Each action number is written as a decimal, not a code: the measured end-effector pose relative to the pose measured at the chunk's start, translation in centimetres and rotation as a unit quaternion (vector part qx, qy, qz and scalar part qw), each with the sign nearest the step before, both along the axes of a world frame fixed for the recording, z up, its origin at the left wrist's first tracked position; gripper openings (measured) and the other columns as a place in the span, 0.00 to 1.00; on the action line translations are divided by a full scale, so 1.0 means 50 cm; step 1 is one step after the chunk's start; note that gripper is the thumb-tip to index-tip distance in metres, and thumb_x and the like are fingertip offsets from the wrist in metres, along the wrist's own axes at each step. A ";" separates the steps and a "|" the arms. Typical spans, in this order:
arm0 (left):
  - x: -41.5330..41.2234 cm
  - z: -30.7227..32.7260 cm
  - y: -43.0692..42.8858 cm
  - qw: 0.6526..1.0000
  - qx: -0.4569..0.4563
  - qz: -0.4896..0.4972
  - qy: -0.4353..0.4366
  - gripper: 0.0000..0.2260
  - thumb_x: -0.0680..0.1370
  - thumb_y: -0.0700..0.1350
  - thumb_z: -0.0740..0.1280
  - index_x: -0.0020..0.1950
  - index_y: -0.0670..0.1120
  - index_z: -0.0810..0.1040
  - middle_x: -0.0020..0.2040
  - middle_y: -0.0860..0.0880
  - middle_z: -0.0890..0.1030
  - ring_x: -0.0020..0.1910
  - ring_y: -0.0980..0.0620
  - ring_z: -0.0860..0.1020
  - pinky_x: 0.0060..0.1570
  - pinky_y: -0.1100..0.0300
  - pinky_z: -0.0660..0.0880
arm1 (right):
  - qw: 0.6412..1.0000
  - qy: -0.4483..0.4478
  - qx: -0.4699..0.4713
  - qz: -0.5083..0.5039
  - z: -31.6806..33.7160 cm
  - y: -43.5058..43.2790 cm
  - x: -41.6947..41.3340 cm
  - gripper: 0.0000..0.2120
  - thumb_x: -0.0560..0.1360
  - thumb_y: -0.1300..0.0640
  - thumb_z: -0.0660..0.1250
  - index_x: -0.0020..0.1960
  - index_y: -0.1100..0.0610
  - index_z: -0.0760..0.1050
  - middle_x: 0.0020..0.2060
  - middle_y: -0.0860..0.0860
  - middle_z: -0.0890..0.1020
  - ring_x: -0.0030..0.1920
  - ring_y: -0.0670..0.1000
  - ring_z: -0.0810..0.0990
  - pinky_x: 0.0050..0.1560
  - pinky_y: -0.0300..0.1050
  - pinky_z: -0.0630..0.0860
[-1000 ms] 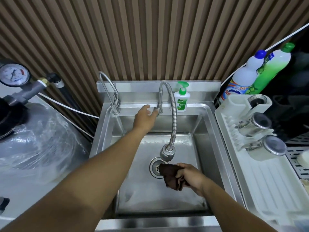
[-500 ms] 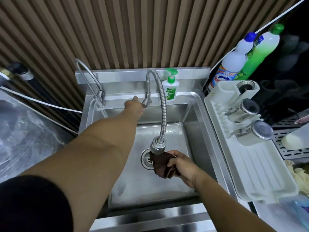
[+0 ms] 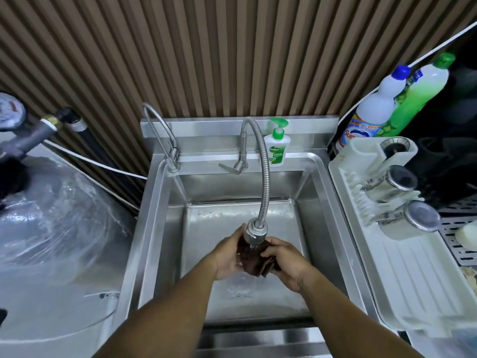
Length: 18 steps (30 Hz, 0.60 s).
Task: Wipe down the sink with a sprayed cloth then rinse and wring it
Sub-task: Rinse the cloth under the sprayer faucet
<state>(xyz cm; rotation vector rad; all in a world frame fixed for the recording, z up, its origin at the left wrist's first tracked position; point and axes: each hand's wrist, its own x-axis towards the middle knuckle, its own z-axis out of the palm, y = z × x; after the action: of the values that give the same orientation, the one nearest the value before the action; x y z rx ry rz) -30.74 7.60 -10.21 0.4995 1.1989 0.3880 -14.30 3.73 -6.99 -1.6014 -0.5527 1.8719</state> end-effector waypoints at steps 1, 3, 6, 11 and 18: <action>0.000 -0.005 -0.020 1.000 -0.004 0.003 -0.027 0.28 0.77 0.67 0.65 0.62 0.45 0.82 0.58 0.43 0.85 0.57 0.44 0.83 0.59 0.45 0.79 | 1.000 -0.006 0.008 -0.007 -0.001 0.004 -0.001 0.16 0.73 0.72 0.61 0.52 0.58 0.82 0.44 0.57 0.84 0.46 0.55 0.78 0.44 0.48 0.75; -0.002 0.003 -0.042 0.998 0.019 0.037 -0.048 0.23 0.77 0.59 0.70 0.63 0.43 0.82 0.58 0.41 0.84 0.59 0.43 0.83 0.63 0.44 0.77 | 0.999 -0.017 0.020 -0.040 -0.005 0.012 -0.001 0.17 0.71 0.75 0.64 0.56 0.61 0.79 0.48 0.59 0.83 0.48 0.56 0.80 0.48 0.48 0.77; -0.006 0.022 -0.051 0.992 0.089 0.085 -0.006 0.17 0.75 0.49 0.74 0.60 0.42 0.82 0.54 0.40 0.86 0.54 0.42 0.84 0.58 0.44 0.80 | 0.995 -0.048 0.025 -0.080 -0.014 0.016 -0.004 0.18 0.69 0.77 0.68 0.57 0.67 0.76 0.48 0.64 0.83 0.46 0.58 0.82 0.46 0.48 0.80; -0.010 0.034 -0.059 0.982 0.149 0.103 0.057 0.12 0.77 0.42 0.73 0.60 0.43 0.78 0.55 0.40 0.85 0.53 0.43 0.85 0.55 0.41 0.81 | 0.990 -0.064 0.017 -0.123 -0.017 0.001 -0.028 0.08 0.72 0.68 0.72 0.51 0.69 0.80 0.45 0.63 0.86 0.42 0.58 0.85 0.40 0.47 0.81; 0.015 0.050 -0.070 0.961 0.231 0.068 0.140 0.08 0.77 0.37 0.70 0.55 0.45 0.78 0.50 0.45 0.85 0.47 0.50 0.84 0.38 0.64 0.79 | 0.993 -0.017 0.002 -0.118 -0.017 -0.025 -0.057 0.08 0.84 0.51 0.57 0.61 0.50 0.71 0.56 0.50 0.82 0.58 0.53 0.80 0.49 0.49 0.71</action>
<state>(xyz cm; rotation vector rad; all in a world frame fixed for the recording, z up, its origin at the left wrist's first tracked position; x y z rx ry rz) -30.00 4.09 -7.72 0.9001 1.4243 0.7418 -17.15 2.50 -7.83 -1.6215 -0.3633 1.6696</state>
